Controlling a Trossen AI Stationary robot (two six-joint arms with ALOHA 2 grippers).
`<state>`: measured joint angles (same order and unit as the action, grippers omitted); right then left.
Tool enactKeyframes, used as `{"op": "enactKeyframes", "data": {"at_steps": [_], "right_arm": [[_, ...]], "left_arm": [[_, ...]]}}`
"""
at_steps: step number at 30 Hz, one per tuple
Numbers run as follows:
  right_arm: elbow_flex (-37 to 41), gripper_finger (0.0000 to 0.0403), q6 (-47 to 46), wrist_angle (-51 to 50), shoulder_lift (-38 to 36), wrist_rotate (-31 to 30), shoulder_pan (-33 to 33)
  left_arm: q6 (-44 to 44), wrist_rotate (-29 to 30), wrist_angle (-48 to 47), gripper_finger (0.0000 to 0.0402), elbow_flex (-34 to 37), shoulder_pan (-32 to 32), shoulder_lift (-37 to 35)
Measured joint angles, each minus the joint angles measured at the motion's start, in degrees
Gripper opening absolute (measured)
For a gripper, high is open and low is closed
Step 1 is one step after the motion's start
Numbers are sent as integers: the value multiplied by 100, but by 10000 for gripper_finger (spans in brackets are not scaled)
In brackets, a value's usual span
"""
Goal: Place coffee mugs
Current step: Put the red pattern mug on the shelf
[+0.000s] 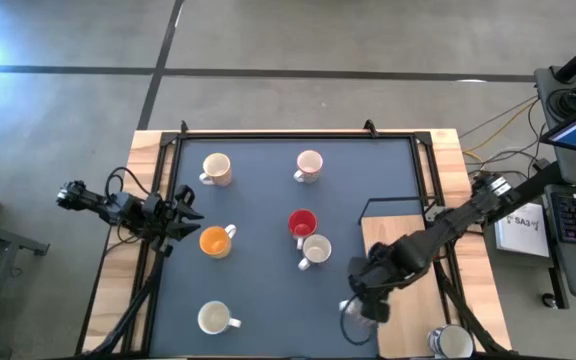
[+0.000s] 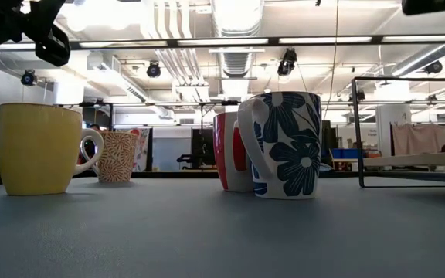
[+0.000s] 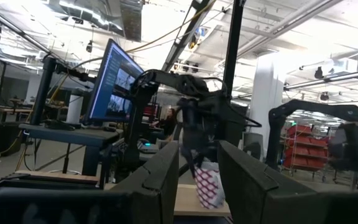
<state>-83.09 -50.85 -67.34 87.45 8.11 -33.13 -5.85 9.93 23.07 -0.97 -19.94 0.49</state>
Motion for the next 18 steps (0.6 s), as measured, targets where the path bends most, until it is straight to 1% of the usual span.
{"op": "enactKeyframes", "data": {"at_steps": [5,11,18], "right_arm": [[0,14,722,-415,-18,-214,-337],[0,13,1456,-474,155,-145,-819],[0,14,1562,-480,162,-126,-1410]], "left_arm": [[-1,0,0,95,0,0,0],[-2,0,0,95,0,2,2],[0,0,0,95,0,2,0]]}}
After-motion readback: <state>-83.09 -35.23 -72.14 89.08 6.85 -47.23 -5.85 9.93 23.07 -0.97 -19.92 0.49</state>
